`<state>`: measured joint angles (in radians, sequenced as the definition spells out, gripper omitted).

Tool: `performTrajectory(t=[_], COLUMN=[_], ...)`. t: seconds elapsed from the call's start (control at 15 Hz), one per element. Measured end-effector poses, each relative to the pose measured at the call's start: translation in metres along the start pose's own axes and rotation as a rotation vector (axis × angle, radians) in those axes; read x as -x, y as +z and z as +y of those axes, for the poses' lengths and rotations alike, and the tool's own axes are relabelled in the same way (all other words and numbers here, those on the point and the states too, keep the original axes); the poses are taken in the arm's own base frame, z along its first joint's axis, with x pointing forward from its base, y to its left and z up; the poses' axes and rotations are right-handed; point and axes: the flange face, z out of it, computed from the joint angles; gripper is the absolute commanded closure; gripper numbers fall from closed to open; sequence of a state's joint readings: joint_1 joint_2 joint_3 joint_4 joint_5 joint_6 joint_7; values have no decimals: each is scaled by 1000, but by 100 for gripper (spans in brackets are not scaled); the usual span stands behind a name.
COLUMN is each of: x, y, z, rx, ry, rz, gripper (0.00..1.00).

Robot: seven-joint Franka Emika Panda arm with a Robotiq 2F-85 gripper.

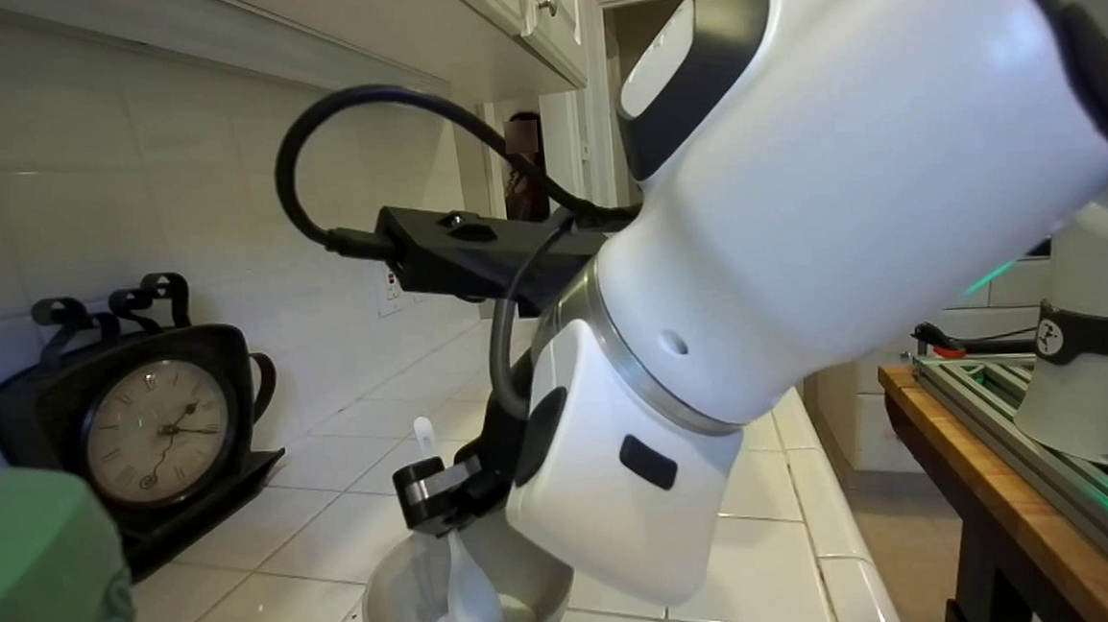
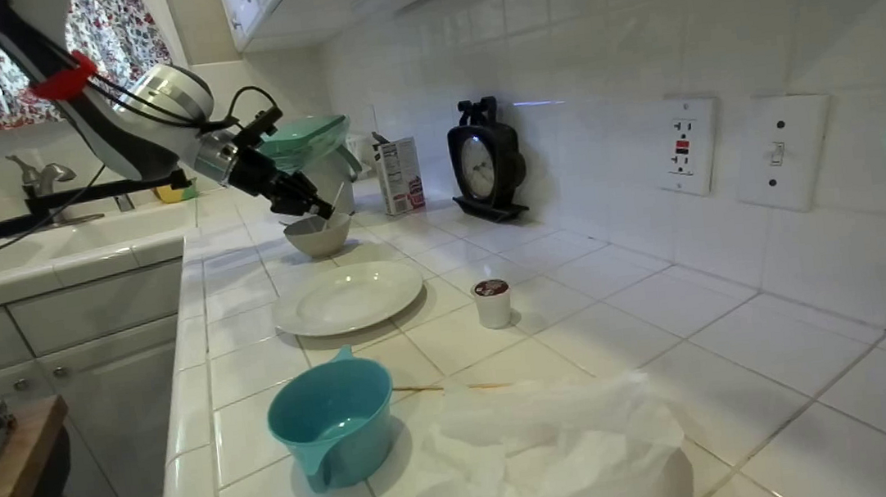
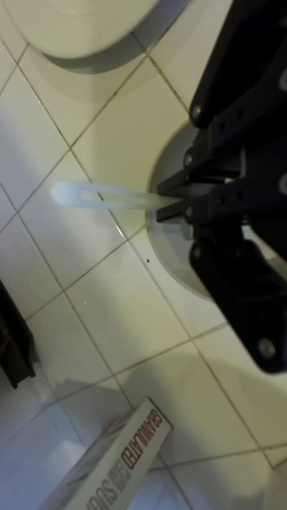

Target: Use the white spoon to stir the grey bowl then return the spoon to the white plate.

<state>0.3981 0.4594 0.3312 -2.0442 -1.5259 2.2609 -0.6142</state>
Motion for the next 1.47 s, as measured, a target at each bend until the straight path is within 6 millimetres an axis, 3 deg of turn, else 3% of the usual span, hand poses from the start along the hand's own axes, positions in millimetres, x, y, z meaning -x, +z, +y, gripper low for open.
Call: performTrajectory(t=[0.33,0.6,0.87,1.2,1.47], x=[12,17,11,2,1], y=[21,29,21,0,-1], z=[7,1,-4,3,5], rx=[-10,-36,-56,-37,-34], ry=[26,32,32,35,37], rz=[-20,-39,-32,-6,-5], gripper=[97,97,97,97,97])
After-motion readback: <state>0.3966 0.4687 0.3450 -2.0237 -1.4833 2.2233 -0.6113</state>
